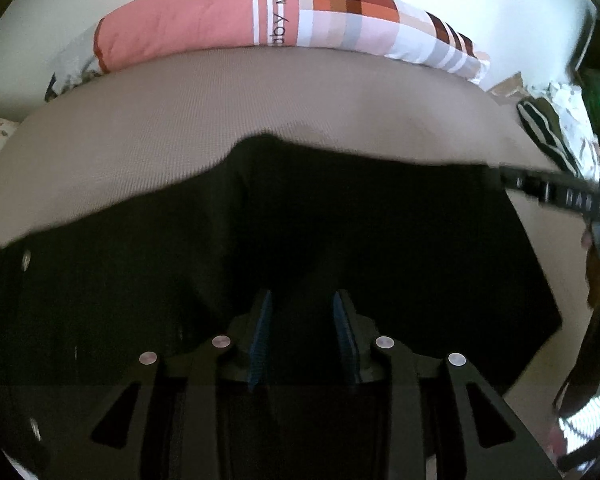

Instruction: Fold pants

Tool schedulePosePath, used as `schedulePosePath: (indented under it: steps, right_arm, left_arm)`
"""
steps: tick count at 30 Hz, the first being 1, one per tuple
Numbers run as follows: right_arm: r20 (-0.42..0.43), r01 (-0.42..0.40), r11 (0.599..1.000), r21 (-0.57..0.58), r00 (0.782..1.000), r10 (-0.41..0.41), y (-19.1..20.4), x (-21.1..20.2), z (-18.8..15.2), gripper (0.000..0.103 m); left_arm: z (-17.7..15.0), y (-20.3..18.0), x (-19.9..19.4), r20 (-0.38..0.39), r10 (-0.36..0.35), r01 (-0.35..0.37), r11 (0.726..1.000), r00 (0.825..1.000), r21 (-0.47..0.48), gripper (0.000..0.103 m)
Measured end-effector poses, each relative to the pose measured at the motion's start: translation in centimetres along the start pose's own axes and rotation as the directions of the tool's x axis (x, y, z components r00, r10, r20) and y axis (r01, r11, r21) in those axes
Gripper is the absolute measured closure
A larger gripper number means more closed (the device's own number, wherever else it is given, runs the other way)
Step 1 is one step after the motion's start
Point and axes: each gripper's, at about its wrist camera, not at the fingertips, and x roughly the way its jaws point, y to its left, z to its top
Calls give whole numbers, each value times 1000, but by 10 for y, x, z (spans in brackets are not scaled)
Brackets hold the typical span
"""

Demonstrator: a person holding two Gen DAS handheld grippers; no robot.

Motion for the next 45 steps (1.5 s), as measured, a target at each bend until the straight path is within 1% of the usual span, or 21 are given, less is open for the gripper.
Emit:
schedulePosePath:
  steps: [2, 6, 9, 13, 15, 16, 17, 19, 22, 24, 29, 31, 33, 34, 36, 39, 42, 44, 45]
  right_arm:
    - [-2, -6, 1000, -1, 1000, 6, 3, -6, -5, 63]
    - [-24, -22, 999, -23, 999, 22, 14, -13, -24, 62]
    - [-64, -30, 999, -40, 998, 27, 21, -9, -41, 62]
    - [-100, -32, 998, -46, 995, 28, 27, -5, -60, 62]
    - [-101, -35, 998, -57, 994, 29, 35, -6, -67, 60]
    - [-103, -41, 997, -61, 994, 34, 38, -7, -69, 60]
    - [-111, -54, 997, -62, 993, 47, 42, -7, -70, 60]
    - [-127, -85, 994, -73, 989, 75, 53, -8, -74, 60]
    - [-148, -122, 986, -110, 983, 105, 74, -7, -77, 60]
    - [-158, -137, 979, -150, 981, 113, 90, -5, -77, 60]
    - [-187, -200, 968, -150, 967, 171, 115, 1, -76, 60]
    - [-199, -223, 964, -145, 961, 192, 125, 4, -74, 60]
    - [-213, -249, 958, -142, 953, 216, 136, 6, -72, 60]
    - [-220, -258, 956, -143, 950, 223, 140, 8, -71, 60]
    - [-237, -276, 950, -147, 942, 237, 152, 12, -69, 60]
    - [-255, -291, 944, -157, 935, 246, 169, 17, -66, 59]
    - [-278, -311, 935, -172, 926, 257, 186, 22, -63, 57]
    - [-288, -321, 931, -172, 920, 264, 192, 25, -62, 55]
    - [-300, -333, 928, -169, 914, 273, 197, 27, -60, 52]
  left_arm:
    - [-13, -2, -5, 1, 13, -13, 1000, 1000, 15, 61]
    - [-32, -1, -16, 7, 18, -18, 1000, 1000, 2, 59]
    - [-38, 4, -24, 8, 10, -10, 999, 1000, -50, 59]
    - [-40, 14, -44, 42, 10, -6, 995, 999, -97, 59]
    - [-37, 22, -58, 70, 30, -22, 994, 997, -109, 56]
    - [-36, 25, -63, 80, 35, -25, 993, 996, -114, 52]
    - [-34, 32, -70, 94, 38, -26, 992, 995, -123, 49]
    - [-31, 46, -84, 118, 58, -40, 988, 991, -149, 48]
    - [-30, 71, -100, 141, 111, -84, 980, 984, -182, 47]
    - [-30, 91, -110, 147, 163, -132, 970, 976, -203, 47]
    - [-37, 139, -125, 120, 236, -200, 946, 964, -255, 47]
    - [-42, 157, -128, 105, 247, -210, 938, 963, -276, 46]
    - [-46, 174, -130, 92, 234, -197, 932, 968, -303, 43]
    - [-50, 186, -131, 85, 218, -179, 927, 972, -329, 43]
    - [-58, 208, -129, 53, 197, -163, 912, 979, -377, 43]
    - [-65, 229, -127, 24, 180, -154, 897, 983, -414, 43]
    - [-72, 246, -123, 12, 140, -121, 891, 990, -439, 43]
    - [-74, 257, -118, 13, 95, -79, 887, 995, -455, 43]
    - [-75, 260, -117, 16, 72, -56, 886, 997, -460, 43]
